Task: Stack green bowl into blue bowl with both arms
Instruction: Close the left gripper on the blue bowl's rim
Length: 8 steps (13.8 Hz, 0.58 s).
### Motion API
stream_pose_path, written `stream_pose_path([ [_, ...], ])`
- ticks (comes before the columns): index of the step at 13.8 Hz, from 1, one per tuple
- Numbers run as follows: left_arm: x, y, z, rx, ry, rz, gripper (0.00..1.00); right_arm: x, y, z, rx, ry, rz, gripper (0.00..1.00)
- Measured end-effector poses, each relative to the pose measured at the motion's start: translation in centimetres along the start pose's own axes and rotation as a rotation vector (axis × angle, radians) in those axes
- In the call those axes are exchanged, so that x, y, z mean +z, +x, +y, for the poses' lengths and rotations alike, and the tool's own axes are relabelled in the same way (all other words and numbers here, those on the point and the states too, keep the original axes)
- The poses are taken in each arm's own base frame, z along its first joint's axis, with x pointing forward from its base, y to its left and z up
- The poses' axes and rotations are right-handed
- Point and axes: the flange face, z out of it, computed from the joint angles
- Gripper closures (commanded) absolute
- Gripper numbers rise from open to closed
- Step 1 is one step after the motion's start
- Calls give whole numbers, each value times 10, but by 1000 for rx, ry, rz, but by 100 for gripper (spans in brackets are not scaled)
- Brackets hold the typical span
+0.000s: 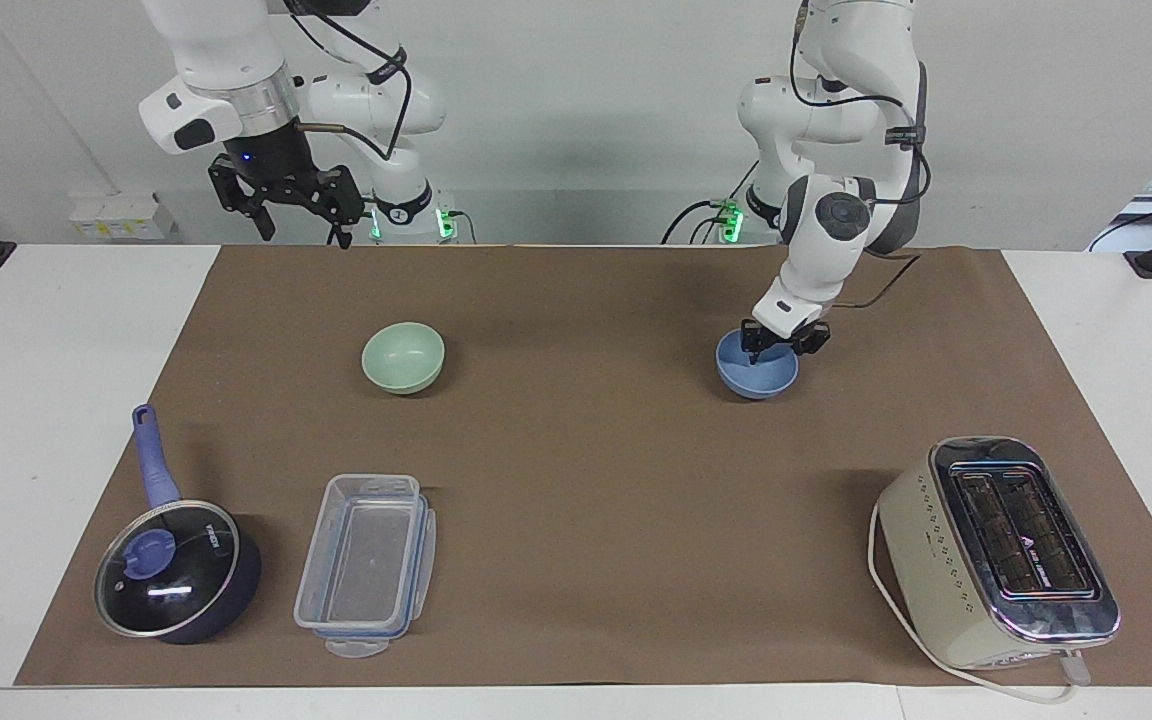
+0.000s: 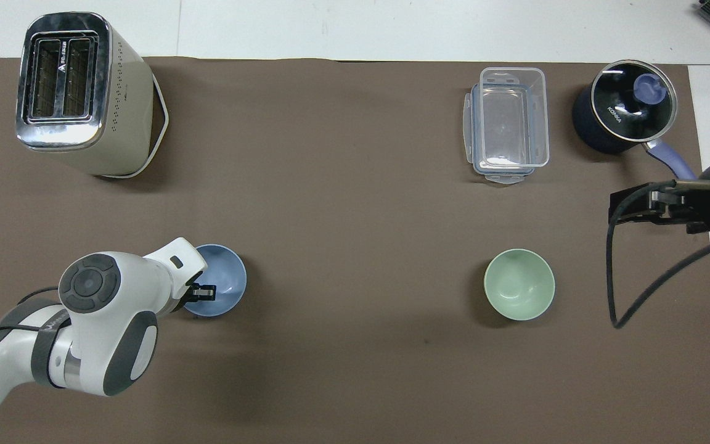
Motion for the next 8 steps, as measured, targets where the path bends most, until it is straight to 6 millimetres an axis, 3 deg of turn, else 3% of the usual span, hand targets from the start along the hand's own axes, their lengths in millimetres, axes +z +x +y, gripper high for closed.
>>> stream_pose_path([
  [5, -18, 13, -2, -13, -12, 39, 100, 0, 1, 5, 7, 0, 0, 0],
  [8, -28, 24, -13, -32, -12, 30, 100, 0, 1, 5, 8, 0, 0, 0],
])
